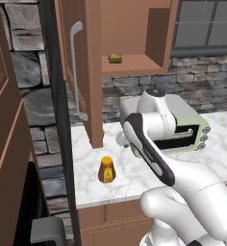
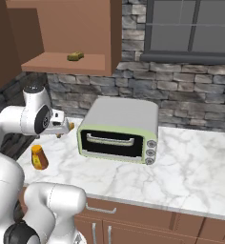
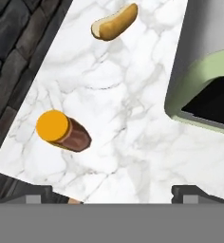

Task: Pick the honey bottle and jam from the counter and place them in the cabinets closest to them.

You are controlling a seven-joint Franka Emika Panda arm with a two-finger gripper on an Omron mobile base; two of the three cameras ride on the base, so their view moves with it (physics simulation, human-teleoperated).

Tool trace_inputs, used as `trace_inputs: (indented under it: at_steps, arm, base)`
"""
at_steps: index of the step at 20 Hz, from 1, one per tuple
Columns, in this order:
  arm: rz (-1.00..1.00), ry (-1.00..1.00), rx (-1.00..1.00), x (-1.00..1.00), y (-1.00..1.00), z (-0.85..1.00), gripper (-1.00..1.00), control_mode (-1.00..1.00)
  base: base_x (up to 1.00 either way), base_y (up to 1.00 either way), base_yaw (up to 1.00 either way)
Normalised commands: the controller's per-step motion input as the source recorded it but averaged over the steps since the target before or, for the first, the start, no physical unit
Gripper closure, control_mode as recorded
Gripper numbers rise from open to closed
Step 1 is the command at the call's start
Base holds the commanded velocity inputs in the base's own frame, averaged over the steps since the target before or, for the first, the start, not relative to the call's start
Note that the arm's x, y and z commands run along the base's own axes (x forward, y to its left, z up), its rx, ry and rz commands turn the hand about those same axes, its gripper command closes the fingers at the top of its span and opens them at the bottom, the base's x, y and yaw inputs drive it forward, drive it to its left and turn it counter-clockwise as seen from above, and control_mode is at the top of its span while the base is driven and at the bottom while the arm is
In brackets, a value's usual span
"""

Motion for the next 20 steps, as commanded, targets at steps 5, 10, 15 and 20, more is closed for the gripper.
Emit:
trace_inputs:
  at_steps: [5,10,15,20]
  arm:
    - [0.06,0.0,0.0,0.0,0.24,-0.29,-1.0,-1.0]
    - [0.07,0.0,0.0,0.01,0.21,-0.33,-1.0,-1.0]
    - [0.06,0.0,0.0,0.1,0.23,-0.37,-1.0,-1.0]
    - [0.06,0.0,0.0,0.17,0.23,-0.39,-1.0,-1.0]
  base:
    - [0.0,0.0,0.0]
    - [0.0,0.0,0.0]
    - [0.0,0.0,0.0]
    - [0.0,0.0,0.0]
